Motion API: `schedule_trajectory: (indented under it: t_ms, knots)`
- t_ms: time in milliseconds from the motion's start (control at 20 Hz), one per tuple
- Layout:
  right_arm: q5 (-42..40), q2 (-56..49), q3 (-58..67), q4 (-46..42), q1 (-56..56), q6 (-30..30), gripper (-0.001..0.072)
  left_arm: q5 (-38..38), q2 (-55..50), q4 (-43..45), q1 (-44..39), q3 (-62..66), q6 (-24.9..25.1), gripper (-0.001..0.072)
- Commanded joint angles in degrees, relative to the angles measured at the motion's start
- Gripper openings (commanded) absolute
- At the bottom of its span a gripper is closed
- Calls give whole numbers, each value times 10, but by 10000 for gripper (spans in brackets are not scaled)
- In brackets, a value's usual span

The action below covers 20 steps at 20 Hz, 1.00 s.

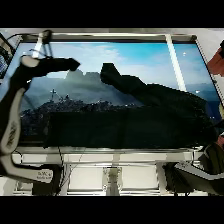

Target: Fold the clothes and pants, and hang the long-sleeved shirts on hangers.

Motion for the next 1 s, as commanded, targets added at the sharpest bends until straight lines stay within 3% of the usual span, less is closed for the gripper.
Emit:
schedule_trajectory:
  t_ms: [0, 100, 150, 550, 800, 950]
  knots:
    - [-24, -2, 2, 52, 38, -10, 612, -38, -137, 57, -45, 153, -150, 364]
    - [-48, -2, 2, 52, 76, -10, 612, -113, -202, 93, -47, 229, -209, 386]
    - [-61, -2, 2, 52, 97, -10, 612, -133, -228, 94, -47, 254, -215, 420]
    - [-116, -2, 2, 53, 244, -9, 612, -92, -299, 88, -75, 264, -237, 420]
    - [-142, -2, 2, 53, 304, -8, 612, -67, -311, 158, -92, 264, -307, 419]
    - [-152, -2, 2, 53, 321, -8, 612, -59, -312, 165, -93, 264, -315, 419]
